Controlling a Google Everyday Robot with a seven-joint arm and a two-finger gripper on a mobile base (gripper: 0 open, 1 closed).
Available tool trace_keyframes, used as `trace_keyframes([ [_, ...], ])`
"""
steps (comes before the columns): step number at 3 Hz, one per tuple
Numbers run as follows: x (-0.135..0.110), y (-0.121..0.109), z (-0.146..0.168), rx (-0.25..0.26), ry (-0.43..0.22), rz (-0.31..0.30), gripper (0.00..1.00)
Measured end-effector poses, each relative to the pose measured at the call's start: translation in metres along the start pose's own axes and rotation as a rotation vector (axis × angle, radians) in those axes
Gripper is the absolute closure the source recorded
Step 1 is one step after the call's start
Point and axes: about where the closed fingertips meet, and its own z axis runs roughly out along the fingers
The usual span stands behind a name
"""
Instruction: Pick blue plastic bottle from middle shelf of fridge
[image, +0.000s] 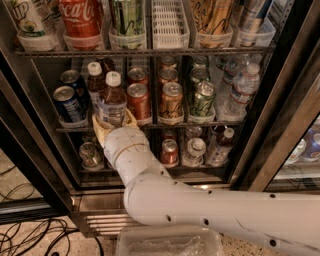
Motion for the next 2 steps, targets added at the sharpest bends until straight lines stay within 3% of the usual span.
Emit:
trace_keyframes([
  [1,0.0000,0.0000,0.0000,0.000,0.000,0.000,1.00],
  [2,0.0072,0.0029,-0.0051,-0.027,0.030,0.043,1.00],
])
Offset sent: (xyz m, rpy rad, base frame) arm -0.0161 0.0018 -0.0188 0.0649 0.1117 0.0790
